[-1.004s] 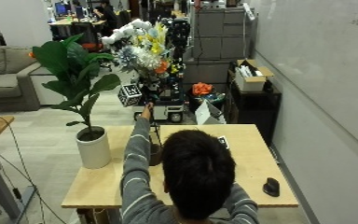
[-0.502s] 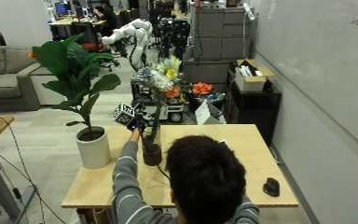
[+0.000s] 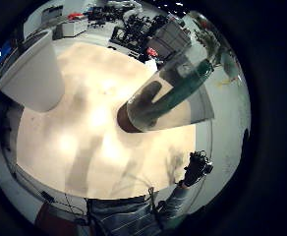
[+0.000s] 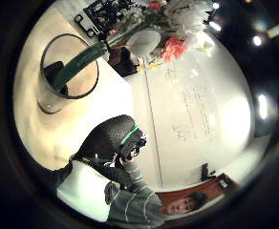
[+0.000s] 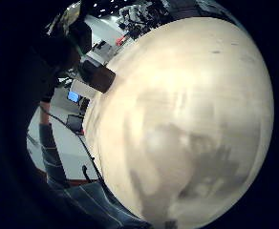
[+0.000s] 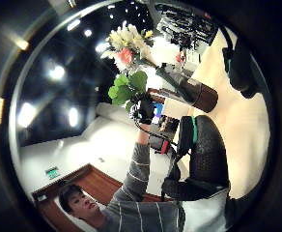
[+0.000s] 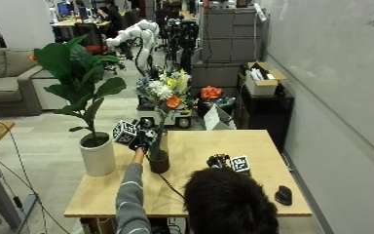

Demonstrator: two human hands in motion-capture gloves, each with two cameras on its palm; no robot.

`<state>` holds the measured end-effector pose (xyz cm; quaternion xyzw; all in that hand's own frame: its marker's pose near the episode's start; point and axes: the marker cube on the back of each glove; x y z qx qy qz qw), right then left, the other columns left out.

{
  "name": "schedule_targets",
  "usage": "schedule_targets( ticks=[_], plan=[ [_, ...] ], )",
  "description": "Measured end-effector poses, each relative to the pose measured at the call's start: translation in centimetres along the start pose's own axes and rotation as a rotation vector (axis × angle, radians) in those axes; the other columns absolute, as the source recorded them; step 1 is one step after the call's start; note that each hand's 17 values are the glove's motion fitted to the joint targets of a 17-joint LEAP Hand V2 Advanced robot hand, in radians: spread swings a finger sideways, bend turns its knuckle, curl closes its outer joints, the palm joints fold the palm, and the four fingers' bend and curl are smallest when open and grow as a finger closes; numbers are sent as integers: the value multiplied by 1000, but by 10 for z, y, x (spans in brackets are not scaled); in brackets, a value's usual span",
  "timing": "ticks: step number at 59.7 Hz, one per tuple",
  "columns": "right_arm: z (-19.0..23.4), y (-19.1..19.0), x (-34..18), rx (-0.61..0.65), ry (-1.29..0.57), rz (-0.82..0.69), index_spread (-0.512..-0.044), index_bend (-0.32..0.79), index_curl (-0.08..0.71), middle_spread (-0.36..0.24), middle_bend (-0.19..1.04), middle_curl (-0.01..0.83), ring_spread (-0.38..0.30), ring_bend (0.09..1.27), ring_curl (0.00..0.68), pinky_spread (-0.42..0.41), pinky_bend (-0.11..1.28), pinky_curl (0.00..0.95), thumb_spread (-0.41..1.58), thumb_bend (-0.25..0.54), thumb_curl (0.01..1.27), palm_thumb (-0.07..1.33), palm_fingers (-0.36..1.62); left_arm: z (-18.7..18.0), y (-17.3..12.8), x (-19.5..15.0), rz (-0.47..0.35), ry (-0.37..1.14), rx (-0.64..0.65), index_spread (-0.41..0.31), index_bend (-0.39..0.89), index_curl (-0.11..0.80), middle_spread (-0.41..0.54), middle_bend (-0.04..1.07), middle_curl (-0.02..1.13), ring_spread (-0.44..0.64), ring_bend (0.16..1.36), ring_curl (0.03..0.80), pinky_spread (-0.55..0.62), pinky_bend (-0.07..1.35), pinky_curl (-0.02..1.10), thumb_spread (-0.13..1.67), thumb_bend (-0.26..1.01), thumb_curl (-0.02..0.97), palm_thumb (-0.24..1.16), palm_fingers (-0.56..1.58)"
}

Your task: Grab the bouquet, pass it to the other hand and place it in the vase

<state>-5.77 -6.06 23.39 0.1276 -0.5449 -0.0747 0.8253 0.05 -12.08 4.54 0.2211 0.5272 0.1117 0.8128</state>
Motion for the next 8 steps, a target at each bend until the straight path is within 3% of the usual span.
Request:
schedule_targets(
  ticks=[1,5,8],
  plan=[
    [1,1,2,1,11,-27,-173,166,413,-47,307,472,-108,242,403,135,150,249,1190,-13,461,788,966,-1,1,2,-4,11,-1,125,66,137,369,181,296,453,520,271,474,303,301,816,-37,348,252,-154],
    [3,7,-8,0,-15,-52,-174,172,416,-47,305,472,-108,238,403,130,149,247,1190,-14,462,789,969,-7,12,-4,-177,-44,-72,120,75,128,363,191,301,449,518,269,475,295,301,820,-36,346,253,-142],
    [3,5,-8,10,-10,-52,-174,170,417,-47,308,474,-108,236,404,128,148,246,1190,-15,462,790,971,-3,12,-2,-151,94,-144,118,78,125,358,191,302,447,520,269,466,294,302,821,-37,345,251,-129]
  ],
)
